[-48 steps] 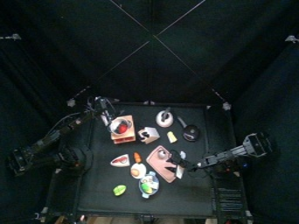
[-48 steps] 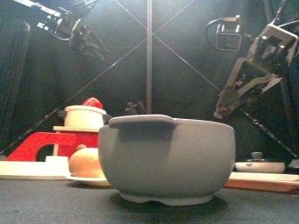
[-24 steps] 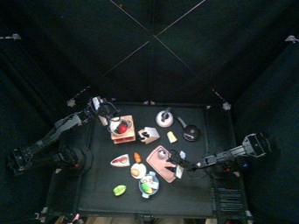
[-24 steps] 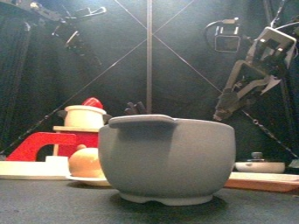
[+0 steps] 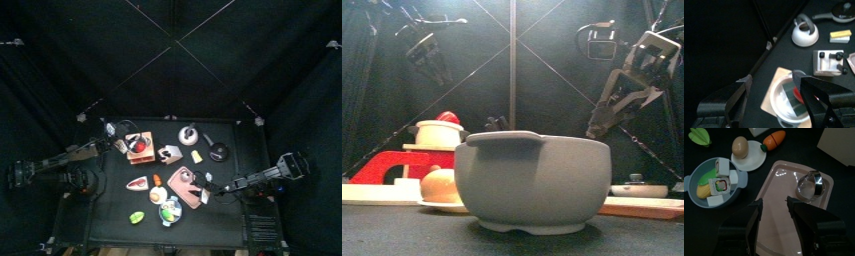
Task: Grab apple
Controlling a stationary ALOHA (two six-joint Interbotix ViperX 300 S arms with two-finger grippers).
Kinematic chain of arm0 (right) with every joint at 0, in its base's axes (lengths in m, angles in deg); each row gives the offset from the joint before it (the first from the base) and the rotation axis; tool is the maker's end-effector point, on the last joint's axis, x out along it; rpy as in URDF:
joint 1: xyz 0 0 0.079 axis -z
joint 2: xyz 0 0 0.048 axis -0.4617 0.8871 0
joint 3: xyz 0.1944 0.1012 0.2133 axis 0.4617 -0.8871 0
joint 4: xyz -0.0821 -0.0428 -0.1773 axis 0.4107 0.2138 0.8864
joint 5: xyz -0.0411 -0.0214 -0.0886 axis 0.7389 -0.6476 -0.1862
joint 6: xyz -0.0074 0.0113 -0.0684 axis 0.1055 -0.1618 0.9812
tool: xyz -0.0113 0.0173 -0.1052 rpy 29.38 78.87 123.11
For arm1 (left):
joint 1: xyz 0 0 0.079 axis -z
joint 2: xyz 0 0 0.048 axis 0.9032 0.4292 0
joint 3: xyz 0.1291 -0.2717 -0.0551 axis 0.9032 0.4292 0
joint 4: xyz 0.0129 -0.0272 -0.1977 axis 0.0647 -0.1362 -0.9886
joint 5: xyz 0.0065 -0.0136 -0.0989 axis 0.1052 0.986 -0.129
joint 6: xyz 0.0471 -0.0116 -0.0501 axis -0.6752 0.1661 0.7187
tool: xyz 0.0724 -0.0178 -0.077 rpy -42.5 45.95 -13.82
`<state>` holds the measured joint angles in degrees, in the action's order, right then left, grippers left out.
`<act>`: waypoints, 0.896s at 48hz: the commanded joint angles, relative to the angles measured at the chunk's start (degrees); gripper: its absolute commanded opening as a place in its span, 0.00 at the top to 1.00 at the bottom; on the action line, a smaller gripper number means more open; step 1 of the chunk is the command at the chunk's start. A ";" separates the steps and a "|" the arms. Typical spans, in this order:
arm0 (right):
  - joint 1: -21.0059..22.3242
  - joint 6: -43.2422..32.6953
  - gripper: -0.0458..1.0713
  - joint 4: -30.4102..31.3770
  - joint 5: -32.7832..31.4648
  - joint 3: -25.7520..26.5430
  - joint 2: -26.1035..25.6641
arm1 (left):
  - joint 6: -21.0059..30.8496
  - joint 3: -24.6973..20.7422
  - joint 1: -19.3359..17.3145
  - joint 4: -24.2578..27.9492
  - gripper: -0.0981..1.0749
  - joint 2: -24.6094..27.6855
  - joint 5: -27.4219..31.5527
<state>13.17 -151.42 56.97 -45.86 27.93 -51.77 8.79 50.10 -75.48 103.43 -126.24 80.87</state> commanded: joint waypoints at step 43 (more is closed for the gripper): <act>0.70 0.09 0.24 0.18 0.18 1.05 -0.18 | 26.54 2.46 5.63 9.32 0.08 8.88 0.70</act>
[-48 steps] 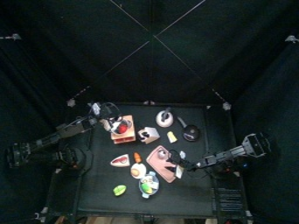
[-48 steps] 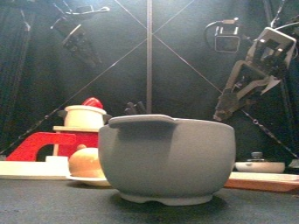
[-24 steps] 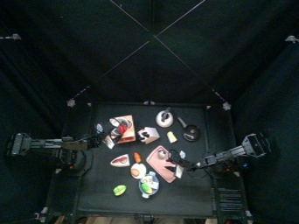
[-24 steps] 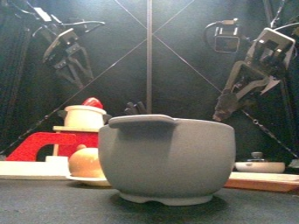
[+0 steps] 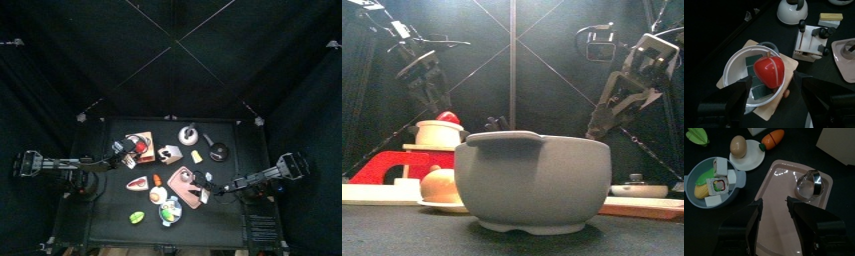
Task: Grab apple
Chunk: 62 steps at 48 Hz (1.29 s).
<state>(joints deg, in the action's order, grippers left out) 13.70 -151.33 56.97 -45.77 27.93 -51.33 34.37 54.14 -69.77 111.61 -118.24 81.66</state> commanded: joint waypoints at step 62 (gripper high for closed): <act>0.18 0.09 0.24 0.09 0.09 1.05 -0.62 | 3.43 -1.23 -7.29 4.39 0.08 5.36 0.26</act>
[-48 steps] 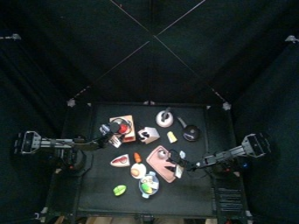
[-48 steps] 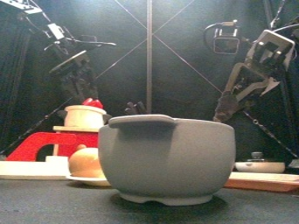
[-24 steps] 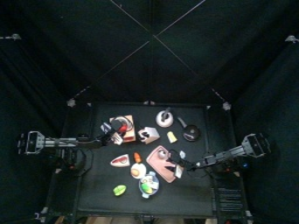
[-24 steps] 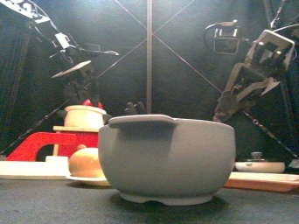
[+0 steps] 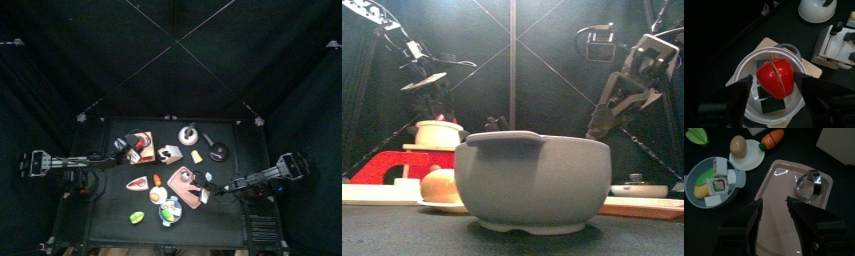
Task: Grab apple
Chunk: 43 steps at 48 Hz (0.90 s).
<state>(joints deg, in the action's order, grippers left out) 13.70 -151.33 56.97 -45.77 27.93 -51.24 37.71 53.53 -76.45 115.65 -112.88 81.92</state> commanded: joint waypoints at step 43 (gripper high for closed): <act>0.18 0.09 0.24 0.09 0.09 0.97 -0.70 | 0.09 0.09 -1.76 0.09 0.17 0.00 -0.35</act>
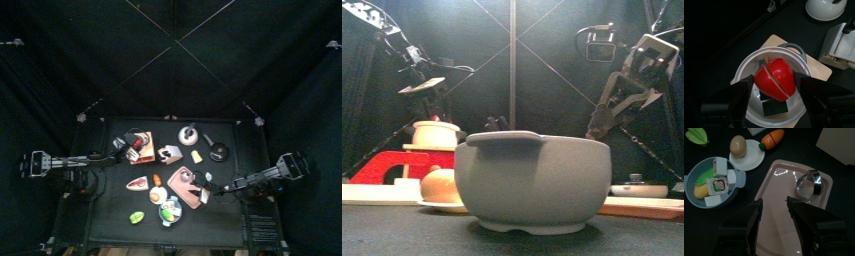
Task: Grab apple
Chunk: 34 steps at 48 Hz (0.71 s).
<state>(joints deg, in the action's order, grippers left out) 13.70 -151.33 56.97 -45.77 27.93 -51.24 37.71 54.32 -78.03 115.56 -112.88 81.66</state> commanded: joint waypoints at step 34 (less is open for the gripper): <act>0.18 0.09 0.24 0.26 0.09 1.05 -0.62 | -0.18 0.00 3.34 0.44 0.25 -7.65 -3.60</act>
<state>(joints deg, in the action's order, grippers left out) 13.70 -151.33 56.97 -45.86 27.93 -51.24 37.62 54.94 -75.48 115.65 -120.00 78.85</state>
